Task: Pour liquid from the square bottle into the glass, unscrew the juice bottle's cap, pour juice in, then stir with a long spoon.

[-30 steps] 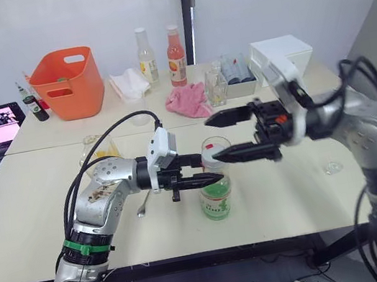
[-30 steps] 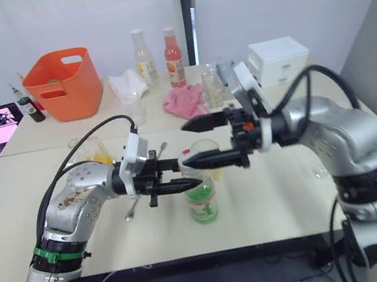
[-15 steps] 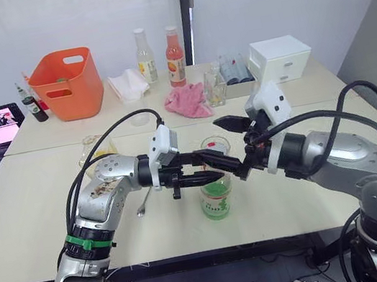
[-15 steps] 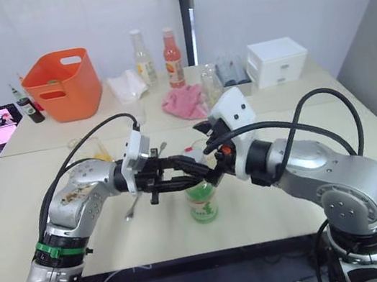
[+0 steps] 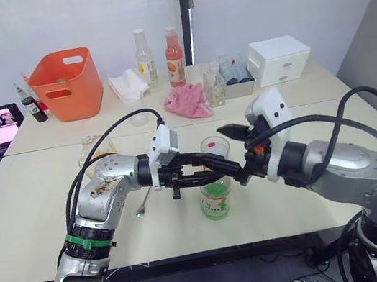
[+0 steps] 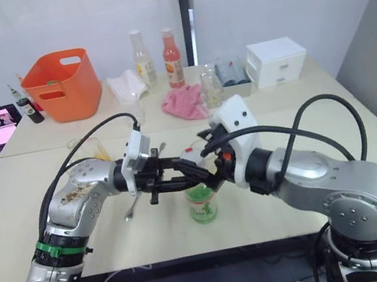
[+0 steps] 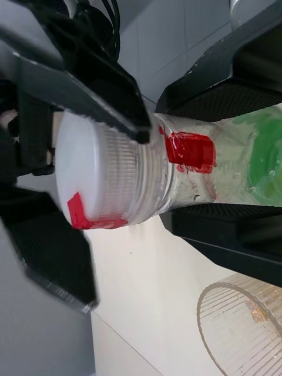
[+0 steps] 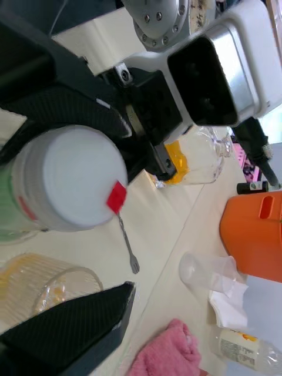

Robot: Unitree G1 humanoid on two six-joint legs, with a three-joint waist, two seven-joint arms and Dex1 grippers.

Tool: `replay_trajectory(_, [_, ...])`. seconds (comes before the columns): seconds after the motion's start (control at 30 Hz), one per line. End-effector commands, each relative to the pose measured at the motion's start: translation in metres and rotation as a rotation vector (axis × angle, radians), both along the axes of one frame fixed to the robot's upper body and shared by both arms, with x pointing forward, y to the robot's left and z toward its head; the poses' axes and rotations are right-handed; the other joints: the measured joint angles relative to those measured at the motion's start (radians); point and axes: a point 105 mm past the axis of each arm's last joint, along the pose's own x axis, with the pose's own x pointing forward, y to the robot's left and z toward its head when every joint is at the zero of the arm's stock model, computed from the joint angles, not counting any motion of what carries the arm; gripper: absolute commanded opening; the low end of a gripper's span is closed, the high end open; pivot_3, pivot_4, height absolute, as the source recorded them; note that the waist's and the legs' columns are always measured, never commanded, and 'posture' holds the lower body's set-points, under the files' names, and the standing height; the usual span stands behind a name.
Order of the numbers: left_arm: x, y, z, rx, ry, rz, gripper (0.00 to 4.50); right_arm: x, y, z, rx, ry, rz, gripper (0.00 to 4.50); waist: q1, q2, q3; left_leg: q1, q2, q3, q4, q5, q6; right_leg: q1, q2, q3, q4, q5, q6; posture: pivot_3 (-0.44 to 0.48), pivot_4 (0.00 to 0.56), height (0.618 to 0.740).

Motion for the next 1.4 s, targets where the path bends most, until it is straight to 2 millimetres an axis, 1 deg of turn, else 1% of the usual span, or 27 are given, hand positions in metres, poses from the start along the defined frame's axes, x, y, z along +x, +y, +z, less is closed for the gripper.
replay_trajectory(0.03, [-0.005,0.000,-0.006,0.027,0.009,-0.023,1.47,-0.006,-0.004,0.006,0.016,-0.039,-0.016,2.67,0.000,0.000,0.000,0.000,0.000,0.000,0.000,0.000,0.000,0.000,0.000,0.000,0.000,0.000,0.000,0.000,0.150,0.715])
replay_trajectory(0.13, [-0.005,0.000,-0.006,0.027,0.010,-0.023,1.47,-0.007,-0.005,0.004,0.017,-0.031,-0.019,1.71,0.000,0.000,0.000,0.000,0.000,0.000,0.000,0.000,0.000,0.000,0.000,0.000,0.000,0.000,0.000,0.000,0.150,0.715])
replay_trajectory(0.33, [-0.005,0.001,-0.007,0.030,0.013,-0.023,1.47,-0.006,-0.004,0.009,0.044,-0.038,-0.015,1.70,-0.001,0.000,0.000,0.000,0.000,0.000,0.000,0.000,0.000,0.000,0.000,0.000,0.000,0.000,0.000,0.000,0.150,0.715])
replay_trajectory(0.4, [-0.005,0.001,-0.008,0.031,0.015,-0.023,1.47,-0.009,0.001,0.011,0.054,-0.038,0.047,1.70,-0.001,0.000,0.000,0.000,0.000,0.000,0.000,0.000,0.000,0.000,0.000,0.000,-0.001,0.000,0.000,0.000,0.150,0.715])
replay_trajectory(0.5, [-0.005,0.000,-0.009,0.032,0.017,-0.025,1.47,-0.013,0.005,0.010,0.026,-0.023,0.176,1.70,-0.001,0.000,0.000,0.000,0.000,0.000,0.000,0.000,0.000,0.000,0.000,0.000,-0.001,0.000,0.000,0.000,0.150,0.715])
replay_trajectory(0.6, [-0.004,0.000,-0.009,0.035,0.021,-0.031,1.47,-0.008,0.000,0.008,-0.023,0.024,0.399,1.70,0.000,0.000,0.000,0.000,0.000,0.002,0.000,0.000,0.000,0.001,0.000,0.000,-0.002,0.000,0.000,0.000,0.150,0.715])
replay_trajectory(0.7, [-0.004,0.000,-0.009,0.037,0.022,-0.036,1.47,-0.002,-0.005,0.003,-0.101,0.055,0.572,1.70,0.000,0.000,0.000,0.001,0.000,0.003,0.000,0.000,0.000,0.002,0.001,-0.001,-0.003,0.000,0.000,0.000,0.150,0.715])
replay_trajectory(0.77, [-0.005,0.000,-0.009,0.038,0.020,-0.038,1.47,0.006,-0.008,0.001,-0.159,0.069,0.685,1.70,-0.003,0.000,0.000,0.001,0.000,0.004,-0.001,0.000,0.000,0.001,0.001,-0.001,-0.004,0.000,0.000,0.000,0.150,0.715])
replay_trajectory(0.8, [-0.005,0.000,-0.009,0.038,0.020,-0.038,1.47,0.010,-0.009,0.000,-0.180,0.072,0.716,1.70,-0.003,0.000,0.000,0.001,0.000,0.004,-0.001,0.000,0.000,0.001,0.001,0.000,-0.004,0.000,0.000,0.000,0.150,0.715])
replay_trajectory(0.87, [-0.005,-0.001,-0.008,0.037,0.019,-0.040,1.47,0.024,-0.008,0.002,-0.216,0.072,0.775,1.70,-0.003,0.000,0.000,0.001,0.001,0.004,-0.001,0.000,0.000,0.001,0.001,-0.001,-0.004,0.000,0.000,0.000,0.150,0.715])
replay_trajectory(0.93, [-0.006,-0.001,-0.008,0.036,0.020,-0.042,1.47,0.033,-0.005,0.007,-0.225,0.071,0.831,1.70,-0.001,0.000,0.000,0.001,0.001,0.004,-0.001,0.000,0.000,0.001,0.001,-0.001,-0.004,0.000,0.000,0.000,0.150,0.715])
replay_trajectory(1.13, [-0.007,-0.001,-0.007,0.035,0.022,-0.041,1.47,0.039,-0.002,0.017,-0.209,0.057,0.895,1.70,0.003,0.000,0.000,0.000,0.000,0.004,-0.001,0.000,0.000,0.000,0.000,-0.001,-0.003,0.000,0.000,0.000,0.150,0.715])
replay_trajectory(1.2, [-0.008,-0.001,-0.008,0.034,0.021,-0.038,1.47,0.039,-0.002,0.020,-0.190,0.047,0.891,2.76,0.003,0.000,0.000,0.000,0.001,0.003,-0.001,0.000,0.000,0.000,0.000,-0.001,-0.003,0.000,0.000,0.000,0.150,0.715])
replay_trajectory(1.3, [-0.008,0.000,-0.008,0.034,0.021,-0.036,1.47,0.035,-0.006,0.026,-0.163,0.038,0.875,3.74,0.003,0.000,0.000,0.000,0.000,0.003,-0.001,0.000,0.000,-0.001,0.000,-0.001,-0.001,0.000,0.000,0.000,0.150,0.715])
replay_trajectory(1.37, [-0.009,0.000,-0.009,0.034,0.022,-0.037,1.47,0.026,-0.010,0.032,-0.131,0.023,0.874,4.46,0.003,0.000,0.000,0.000,0.000,0.003,-0.001,0.000,0.000,-0.001,0.000,-0.001,0.000,0.000,0.000,0.000,0.150,0.715])
replay_trajectory(1.4, [-0.009,0.000,-0.009,0.035,0.022,-0.037,1.47,0.021,-0.014,0.036,-0.113,0.014,0.870,4.46,0.004,0.000,0.000,0.000,0.000,0.002,-0.001,0.000,0.000,-0.001,0.000,-0.001,0.000,0.000,0.000,0.000,0.150,0.715])
